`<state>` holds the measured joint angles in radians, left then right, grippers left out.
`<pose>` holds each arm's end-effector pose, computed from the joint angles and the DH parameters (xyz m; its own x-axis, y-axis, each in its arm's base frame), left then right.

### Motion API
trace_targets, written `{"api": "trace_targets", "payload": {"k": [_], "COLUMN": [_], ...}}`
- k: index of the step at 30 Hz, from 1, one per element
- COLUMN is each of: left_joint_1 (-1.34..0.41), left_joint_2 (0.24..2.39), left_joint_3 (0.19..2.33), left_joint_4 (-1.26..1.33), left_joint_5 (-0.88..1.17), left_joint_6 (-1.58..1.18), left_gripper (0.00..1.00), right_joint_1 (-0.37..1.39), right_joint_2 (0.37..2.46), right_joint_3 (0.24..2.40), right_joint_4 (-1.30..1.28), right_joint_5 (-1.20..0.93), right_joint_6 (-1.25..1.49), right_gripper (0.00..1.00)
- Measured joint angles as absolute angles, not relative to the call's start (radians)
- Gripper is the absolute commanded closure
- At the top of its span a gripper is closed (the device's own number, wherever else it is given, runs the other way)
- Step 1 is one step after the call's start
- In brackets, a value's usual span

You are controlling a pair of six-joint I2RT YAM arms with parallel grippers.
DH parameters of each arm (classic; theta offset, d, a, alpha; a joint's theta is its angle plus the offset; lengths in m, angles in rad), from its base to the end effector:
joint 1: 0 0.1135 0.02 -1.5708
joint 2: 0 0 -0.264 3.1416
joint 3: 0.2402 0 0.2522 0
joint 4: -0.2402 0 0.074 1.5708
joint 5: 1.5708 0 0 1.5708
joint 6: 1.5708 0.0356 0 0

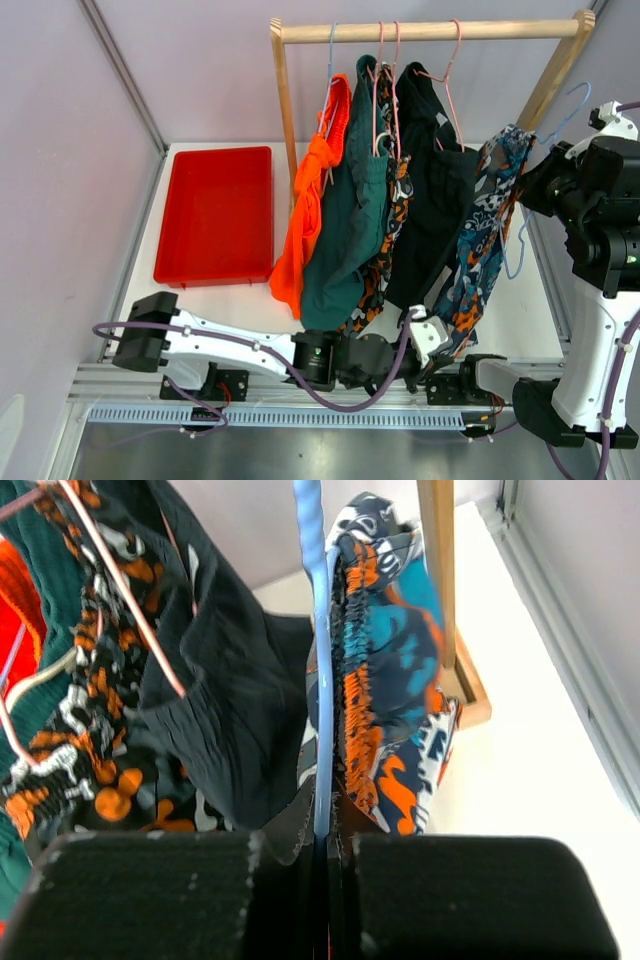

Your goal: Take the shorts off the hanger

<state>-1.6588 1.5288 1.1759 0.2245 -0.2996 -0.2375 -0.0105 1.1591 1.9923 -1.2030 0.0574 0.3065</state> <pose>-0.0218 -0.3661 0.3351 -0.2190 0.0751 -0.9728 0.9527 0.2318 -0.1966 0.1368 -0.0035 0.5375 -0.3253 0.3047 -0.8952 0.1700 0.9501 0.2616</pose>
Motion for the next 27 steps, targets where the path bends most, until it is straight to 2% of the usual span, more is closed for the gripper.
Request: {"api": "trace_targets", "payload": {"k": [8,13,18,24,27], "left_joint_1": [-1.679,-1.643,-1.505,-1.319,-1.267], "left_joint_2": [1.669,1.829,1.918,2.050,2.062], "left_joint_3": [1.213,1.527,1.788,2.049,2.068], "left_joint_4": [0.196,0.002,-0.132,-0.310,-0.347], "left_joint_5": [-0.380,-0.403,-0.386,-0.356,-0.356], "left_joint_6": [-0.262,-0.257,-0.256,-0.262,-0.262], "left_gripper": [1.00,1.00,1.00,1.00,1.00], "right_joint_1": [-0.010,-0.012,-0.014,-0.020,-0.011], "right_joint_2": [1.152,1.061,0.920,0.928,0.923], "right_joint_3": [2.025,1.941,1.813,1.950,1.995], "right_joint_4": [-1.301,-1.298,-1.349,-1.331,-1.331], "right_joint_5": [0.022,-0.050,-0.117,-0.117,-0.144], "right_joint_6": [0.331,0.387,0.421,0.453,0.472], "right_gripper": [1.00,1.00,1.00,1.00,1.00]}}
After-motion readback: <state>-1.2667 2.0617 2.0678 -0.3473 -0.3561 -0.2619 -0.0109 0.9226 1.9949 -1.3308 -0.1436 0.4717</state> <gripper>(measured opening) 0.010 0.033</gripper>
